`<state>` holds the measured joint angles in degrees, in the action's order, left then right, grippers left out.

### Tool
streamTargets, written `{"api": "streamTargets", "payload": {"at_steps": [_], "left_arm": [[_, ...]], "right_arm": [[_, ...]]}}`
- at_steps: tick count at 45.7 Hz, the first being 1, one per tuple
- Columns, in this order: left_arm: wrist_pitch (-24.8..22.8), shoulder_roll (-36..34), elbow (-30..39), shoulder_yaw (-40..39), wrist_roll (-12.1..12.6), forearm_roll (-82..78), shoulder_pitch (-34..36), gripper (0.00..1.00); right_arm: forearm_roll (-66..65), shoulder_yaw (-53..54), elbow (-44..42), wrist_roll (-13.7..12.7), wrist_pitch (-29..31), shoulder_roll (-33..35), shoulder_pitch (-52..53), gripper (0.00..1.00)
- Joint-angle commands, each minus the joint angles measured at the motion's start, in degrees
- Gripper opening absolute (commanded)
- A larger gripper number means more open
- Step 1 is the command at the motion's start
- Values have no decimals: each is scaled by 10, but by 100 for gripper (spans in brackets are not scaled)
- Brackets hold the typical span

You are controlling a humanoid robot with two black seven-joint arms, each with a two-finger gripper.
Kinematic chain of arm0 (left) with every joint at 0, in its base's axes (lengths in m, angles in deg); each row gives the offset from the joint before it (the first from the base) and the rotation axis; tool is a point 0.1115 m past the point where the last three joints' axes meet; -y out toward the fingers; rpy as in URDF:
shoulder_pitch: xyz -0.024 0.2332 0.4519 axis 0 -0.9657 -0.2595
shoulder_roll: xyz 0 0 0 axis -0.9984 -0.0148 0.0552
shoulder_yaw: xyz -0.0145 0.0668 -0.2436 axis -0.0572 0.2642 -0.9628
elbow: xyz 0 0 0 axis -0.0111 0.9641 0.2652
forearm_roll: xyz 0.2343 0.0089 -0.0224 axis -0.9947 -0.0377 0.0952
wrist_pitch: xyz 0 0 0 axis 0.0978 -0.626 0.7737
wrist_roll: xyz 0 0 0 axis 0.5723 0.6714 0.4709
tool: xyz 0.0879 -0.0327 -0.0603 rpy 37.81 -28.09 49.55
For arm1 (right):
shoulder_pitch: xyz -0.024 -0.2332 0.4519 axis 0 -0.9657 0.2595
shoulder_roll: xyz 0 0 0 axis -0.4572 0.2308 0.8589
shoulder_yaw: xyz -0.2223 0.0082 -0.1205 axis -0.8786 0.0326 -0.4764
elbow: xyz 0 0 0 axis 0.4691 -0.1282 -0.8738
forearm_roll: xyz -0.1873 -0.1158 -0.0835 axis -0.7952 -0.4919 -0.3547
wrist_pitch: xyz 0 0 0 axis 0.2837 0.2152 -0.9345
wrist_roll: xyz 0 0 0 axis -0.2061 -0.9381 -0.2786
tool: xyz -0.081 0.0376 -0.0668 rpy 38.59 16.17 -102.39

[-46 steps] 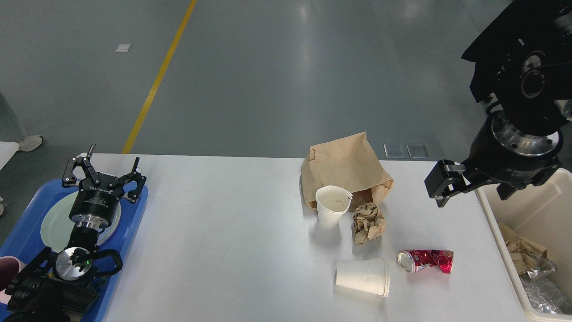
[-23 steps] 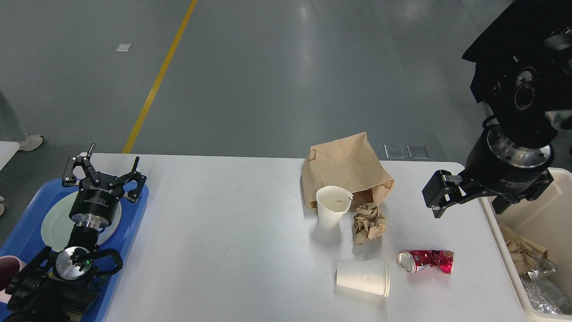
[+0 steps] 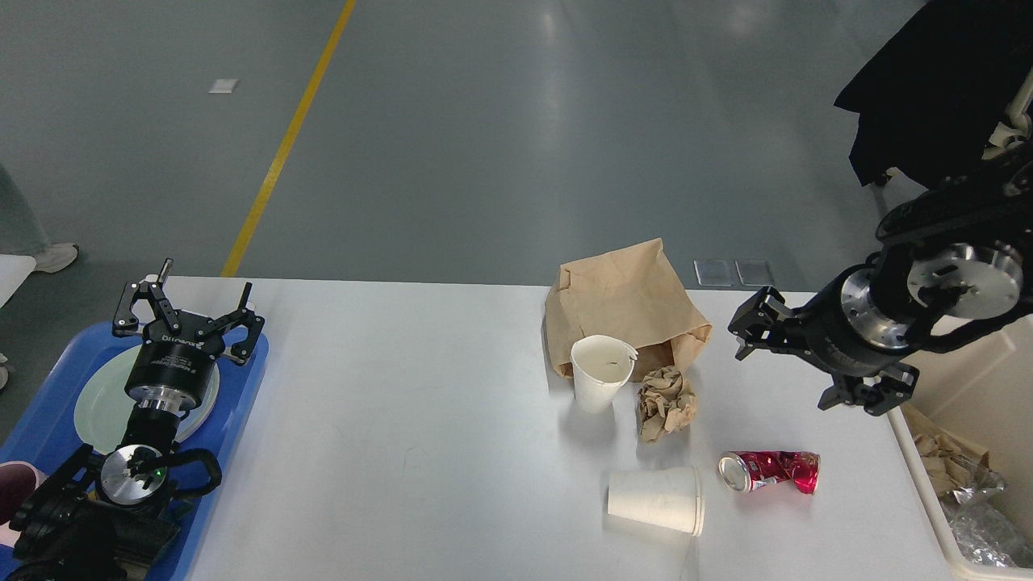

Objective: Tidy desktop
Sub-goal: 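Move the right gripper over the red crushed can, then grasp the red crushed can with the right gripper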

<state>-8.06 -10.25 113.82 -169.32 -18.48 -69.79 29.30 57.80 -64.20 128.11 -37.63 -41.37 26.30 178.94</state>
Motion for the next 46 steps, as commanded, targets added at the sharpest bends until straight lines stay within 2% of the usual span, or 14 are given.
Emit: {"api": "streamTargets", "payload": {"at_steps": [1, 8, 19, 36, 40, 44, 46], "left_arm": [[0, 0, -1, -1, 0, 0, 0, 96], [0, 0, 0, 0, 0, 0, 0, 96], [0, 0, 0, 0, 0, 0, 0, 96], [-1, 0, 0, 0, 0, 0, 0, 96], [-1, 0, -1, 0, 0, 0, 0, 96], [-1, 0, 0, 0, 0, 0, 0, 96], [0, 0, 0, 0, 0, 0, 0, 96]], "right_arm": [[25, 86, -25, 5, -105, 28, -112, 100], [22, 188, -89, 5, -130, 93, -238, 100], [12, 233, -256, 3, -122, 90, -401, 100], [12, 234, -348, 3, -122, 54, -477, 100], [12, 234, -353, 3, -123, 54, -478, 95], [12, 234, -359, 3, -123, 54, -479, 85], [12, 234, -359, 3, -123, 54, -479, 76]]}}
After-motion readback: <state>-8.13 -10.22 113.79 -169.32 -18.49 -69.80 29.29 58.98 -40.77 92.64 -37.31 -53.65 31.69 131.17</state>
